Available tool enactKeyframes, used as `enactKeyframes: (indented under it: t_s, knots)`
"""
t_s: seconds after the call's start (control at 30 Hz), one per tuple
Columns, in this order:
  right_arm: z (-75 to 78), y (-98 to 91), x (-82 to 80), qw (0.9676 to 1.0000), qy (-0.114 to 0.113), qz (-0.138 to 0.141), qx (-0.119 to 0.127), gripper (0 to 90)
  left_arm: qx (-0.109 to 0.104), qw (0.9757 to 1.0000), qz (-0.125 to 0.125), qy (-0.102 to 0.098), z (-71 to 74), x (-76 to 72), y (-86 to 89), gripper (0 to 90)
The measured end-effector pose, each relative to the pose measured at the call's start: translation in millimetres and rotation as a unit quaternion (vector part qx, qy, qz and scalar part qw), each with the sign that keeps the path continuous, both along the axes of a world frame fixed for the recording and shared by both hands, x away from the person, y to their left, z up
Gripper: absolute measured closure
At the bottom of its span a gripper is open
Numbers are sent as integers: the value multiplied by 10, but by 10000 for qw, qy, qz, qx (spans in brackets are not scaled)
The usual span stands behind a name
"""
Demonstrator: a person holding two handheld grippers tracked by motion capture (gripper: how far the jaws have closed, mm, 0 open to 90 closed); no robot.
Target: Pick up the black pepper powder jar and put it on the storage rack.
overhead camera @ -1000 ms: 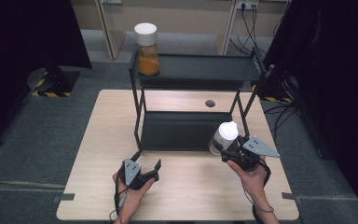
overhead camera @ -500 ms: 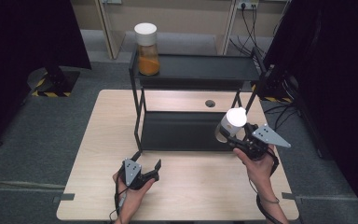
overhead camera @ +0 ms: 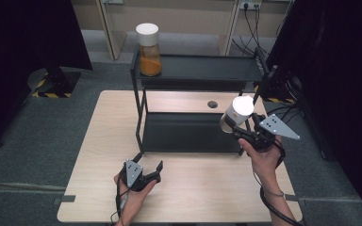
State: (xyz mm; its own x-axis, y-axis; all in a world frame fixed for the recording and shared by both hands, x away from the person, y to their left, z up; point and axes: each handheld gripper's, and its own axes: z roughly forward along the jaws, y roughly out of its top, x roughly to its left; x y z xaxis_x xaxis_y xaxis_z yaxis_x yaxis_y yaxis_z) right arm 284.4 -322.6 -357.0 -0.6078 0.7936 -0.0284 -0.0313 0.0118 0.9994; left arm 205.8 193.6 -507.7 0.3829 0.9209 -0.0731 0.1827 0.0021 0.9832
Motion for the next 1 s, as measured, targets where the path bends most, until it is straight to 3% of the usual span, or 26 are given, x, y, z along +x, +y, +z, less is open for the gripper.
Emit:
enactKeyframes:
  t_s: [1.0]
  knots:
    - [496,46,177,9992,-273,-266,87,309,8,10000,-10,-4,0,-1,-2,125]
